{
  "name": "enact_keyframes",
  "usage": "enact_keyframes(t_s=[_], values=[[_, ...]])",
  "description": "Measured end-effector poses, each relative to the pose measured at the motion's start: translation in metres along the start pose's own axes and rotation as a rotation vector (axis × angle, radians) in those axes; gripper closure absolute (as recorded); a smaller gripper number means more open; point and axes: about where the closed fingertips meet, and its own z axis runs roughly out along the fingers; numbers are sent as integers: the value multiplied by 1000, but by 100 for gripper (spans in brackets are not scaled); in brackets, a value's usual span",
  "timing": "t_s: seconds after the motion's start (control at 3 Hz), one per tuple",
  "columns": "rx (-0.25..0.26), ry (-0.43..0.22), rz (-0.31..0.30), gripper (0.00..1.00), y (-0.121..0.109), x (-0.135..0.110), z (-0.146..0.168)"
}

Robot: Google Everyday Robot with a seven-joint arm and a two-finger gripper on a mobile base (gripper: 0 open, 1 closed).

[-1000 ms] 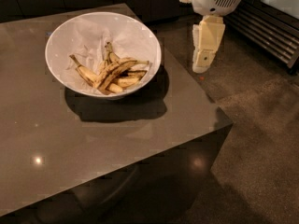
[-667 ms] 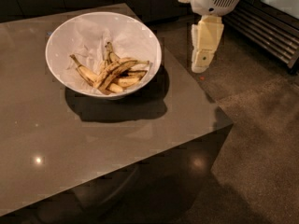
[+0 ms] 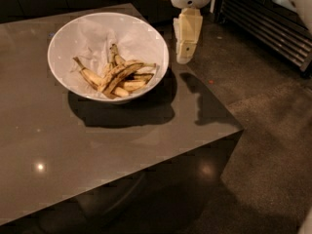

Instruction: Pick banana from white bowl

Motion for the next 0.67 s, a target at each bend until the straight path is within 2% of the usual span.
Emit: enact_keyframes(t_s=[0.33, 0.67], values=[[-12, -14, -56, 0, -19, -16, 14], [3, -19, -52, 0, -21, -17, 12]])
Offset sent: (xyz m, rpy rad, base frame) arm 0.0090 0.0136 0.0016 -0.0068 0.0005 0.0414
